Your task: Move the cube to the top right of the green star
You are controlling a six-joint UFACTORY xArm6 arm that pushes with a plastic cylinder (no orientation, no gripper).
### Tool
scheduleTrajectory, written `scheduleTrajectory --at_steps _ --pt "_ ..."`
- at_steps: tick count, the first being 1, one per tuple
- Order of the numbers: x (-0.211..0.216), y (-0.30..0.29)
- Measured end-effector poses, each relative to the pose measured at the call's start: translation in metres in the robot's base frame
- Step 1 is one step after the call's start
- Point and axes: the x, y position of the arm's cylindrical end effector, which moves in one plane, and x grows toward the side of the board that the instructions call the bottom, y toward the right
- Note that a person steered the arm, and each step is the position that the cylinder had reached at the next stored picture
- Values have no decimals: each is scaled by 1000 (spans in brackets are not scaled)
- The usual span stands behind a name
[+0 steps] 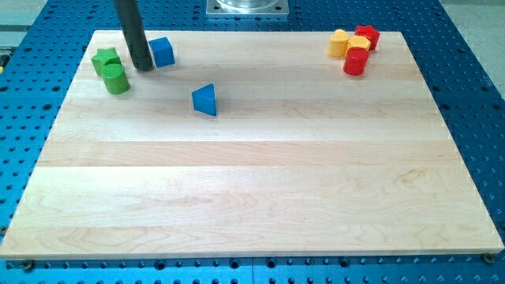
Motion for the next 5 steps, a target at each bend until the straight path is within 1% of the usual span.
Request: scheduleTrajectory --at_steps 1,2,3,4,5 --pt "-32 -29" --pt "5 -53" --pt "66 -22" --pt "96 11" --pt "34 77"
